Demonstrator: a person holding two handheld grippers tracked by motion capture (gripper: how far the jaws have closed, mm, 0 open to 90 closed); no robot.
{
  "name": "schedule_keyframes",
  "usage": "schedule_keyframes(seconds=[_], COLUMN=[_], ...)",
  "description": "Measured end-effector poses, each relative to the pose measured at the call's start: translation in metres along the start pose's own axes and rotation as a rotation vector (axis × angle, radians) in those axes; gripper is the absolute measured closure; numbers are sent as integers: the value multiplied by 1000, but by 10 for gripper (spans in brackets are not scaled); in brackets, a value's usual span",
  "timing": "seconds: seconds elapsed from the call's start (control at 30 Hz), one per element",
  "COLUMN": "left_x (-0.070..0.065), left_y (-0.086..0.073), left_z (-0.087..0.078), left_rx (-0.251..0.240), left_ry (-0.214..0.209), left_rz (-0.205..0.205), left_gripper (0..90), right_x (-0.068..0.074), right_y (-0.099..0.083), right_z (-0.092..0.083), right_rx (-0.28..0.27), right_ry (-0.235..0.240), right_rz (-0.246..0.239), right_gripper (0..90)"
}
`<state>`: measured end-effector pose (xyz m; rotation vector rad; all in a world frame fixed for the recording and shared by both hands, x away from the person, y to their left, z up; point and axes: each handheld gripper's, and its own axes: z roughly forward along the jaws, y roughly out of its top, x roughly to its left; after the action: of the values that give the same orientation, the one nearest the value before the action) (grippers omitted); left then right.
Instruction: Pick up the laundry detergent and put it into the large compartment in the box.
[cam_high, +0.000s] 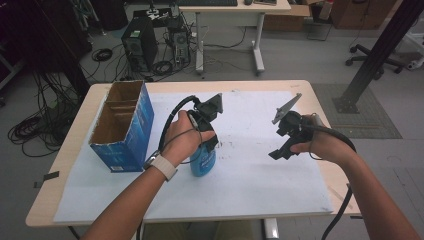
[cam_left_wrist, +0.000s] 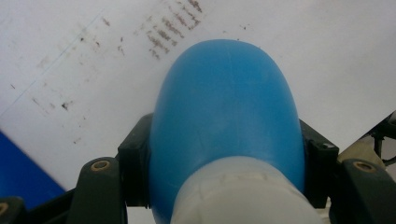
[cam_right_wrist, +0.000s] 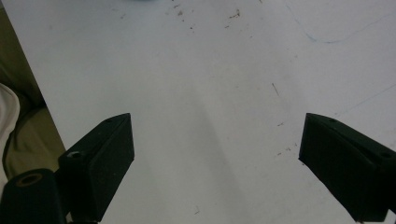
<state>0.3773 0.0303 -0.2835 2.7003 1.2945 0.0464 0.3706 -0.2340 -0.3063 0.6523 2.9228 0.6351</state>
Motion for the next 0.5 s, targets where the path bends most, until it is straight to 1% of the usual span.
schedule_keyframes(seconds=[0.07, 0.2, 0.27, 0.43, 0.5], left_x=[1, 1, 2, 5, 5], left_y=[0, -1, -2, -5, -6], left_z=[-3, -9, -11, -19, -23], left_rx=[5, -2, 5, 1, 1], left_ry=[1, 9, 12, 8, 13], left_rz=[6, 0, 2, -19, -21], left_gripper=[371, 372, 371, 372, 372], right_x=[1, 1, 1, 2, 2], right_y=[0, 0, 0, 0, 0], right_z=[-1, -2, -2, -3, -3], right_rx=[-2, -2, -4, -4, -4], right_ry=[0, -2, -3, -4, -5], right_rz=[0, -1, -3, -4, -4], right_gripper=[104, 104, 104, 104, 104])
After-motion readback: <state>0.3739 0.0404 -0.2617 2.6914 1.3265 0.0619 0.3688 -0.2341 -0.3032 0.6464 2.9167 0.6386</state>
